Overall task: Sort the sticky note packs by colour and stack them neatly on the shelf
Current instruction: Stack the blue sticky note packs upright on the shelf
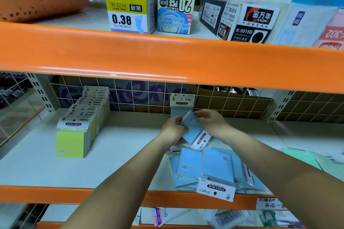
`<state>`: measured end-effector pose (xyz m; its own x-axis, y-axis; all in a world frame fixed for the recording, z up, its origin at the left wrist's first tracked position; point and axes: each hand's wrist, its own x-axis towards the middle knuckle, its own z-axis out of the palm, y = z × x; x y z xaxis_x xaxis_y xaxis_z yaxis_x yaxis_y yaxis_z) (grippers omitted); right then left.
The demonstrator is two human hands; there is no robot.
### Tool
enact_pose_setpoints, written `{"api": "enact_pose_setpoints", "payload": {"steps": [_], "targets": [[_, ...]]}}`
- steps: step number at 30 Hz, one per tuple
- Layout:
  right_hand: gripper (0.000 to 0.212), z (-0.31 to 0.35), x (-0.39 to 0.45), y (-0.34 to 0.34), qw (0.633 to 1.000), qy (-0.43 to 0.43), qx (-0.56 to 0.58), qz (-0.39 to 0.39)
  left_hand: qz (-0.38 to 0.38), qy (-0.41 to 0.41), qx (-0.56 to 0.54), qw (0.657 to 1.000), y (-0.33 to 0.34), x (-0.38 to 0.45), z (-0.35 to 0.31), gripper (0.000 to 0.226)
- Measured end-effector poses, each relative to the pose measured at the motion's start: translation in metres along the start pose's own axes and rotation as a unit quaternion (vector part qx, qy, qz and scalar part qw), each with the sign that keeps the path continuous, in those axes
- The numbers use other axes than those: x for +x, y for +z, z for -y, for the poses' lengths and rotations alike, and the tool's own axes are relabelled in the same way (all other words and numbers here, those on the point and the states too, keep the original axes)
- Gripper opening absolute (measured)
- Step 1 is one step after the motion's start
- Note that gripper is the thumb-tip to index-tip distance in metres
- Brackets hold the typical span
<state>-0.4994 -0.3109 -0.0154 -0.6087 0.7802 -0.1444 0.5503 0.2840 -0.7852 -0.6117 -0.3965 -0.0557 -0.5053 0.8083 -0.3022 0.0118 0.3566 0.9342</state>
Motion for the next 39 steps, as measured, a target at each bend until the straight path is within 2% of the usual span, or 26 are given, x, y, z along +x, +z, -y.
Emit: {"api": "enact_pose_setpoints", "payload": {"steps": [5,8,11,13,15,19,24,26,29,33,37,39], "targets": [[0.033,-0.014,0.004,-0.008,0.997,0.026,-0.038,-0.07,-0.012,-0.022,-0.121,0.992,-0.001,-0.009,0.003,0.035],[0.058,-0.017,-0.002,-0.011,0.99,0.099,-0.049,-0.086,-0.047,-0.027,-0.194,0.979,0.001,-0.013,0.002,0.031],[0.076,-0.013,-0.012,-0.008,0.98,0.191,-0.016,-0.047,-0.102,-0.049,-0.245,0.963,0.005,-0.01,0.003,0.026],[0.065,-0.015,-0.014,-0.001,0.976,0.21,0.054,-0.008,-0.117,-0.069,-0.273,0.952,0.009,-0.009,0.003,0.027],[0.046,-0.014,-0.014,0.007,0.969,0.209,0.131,0.009,-0.11,-0.085,-0.284,0.949,0.013,-0.01,0.005,0.032],[0.016,-0.012,-0.009,0.01,0.961,0.167,0.219,-0.015,-0.08,-0.097,-0.251,0.96,0.013,-0.017,0.007,0.028],[0.008,-0.009,0.0,0.007,0.978,0.095,0.179,-0.049,-0.109,-0.036,-0.165,0.98,-0.005,-0.011,0.009,0.032],[0.007,-0.006,0.004,0.008,0.99,0.061,0.11,-0.06,-0.115,-0.016,-0.09,0.989,-0.008,-0.006,0.011,0.031],[0.014,-0.005,0.011,0.019,0.996,0.039,0.028,-0.077,-0.112,-0.016,-0.024,0.993,0.0,0.0,0.018,0.027],[0.029,-0.01,0.015,0.042,0.995,0.052,-0.024,-0.079,-0.111,-0.026,-0.029,0.993,0.01,-0.003,0.028,0.026],[0.038,-0.019,0.025,0.057,0.995,0.085,-0.039,-0.027,-0.11,-0.06,0.047,0.991,0.01,0.007,0.032,0.062],[0.042,-0.02,0.03,0.059,0.994,0.104,-0.034,0.001,-0.103,-0.088,0.056,0.989,0.007,0.015,0.036,0.068]]}}
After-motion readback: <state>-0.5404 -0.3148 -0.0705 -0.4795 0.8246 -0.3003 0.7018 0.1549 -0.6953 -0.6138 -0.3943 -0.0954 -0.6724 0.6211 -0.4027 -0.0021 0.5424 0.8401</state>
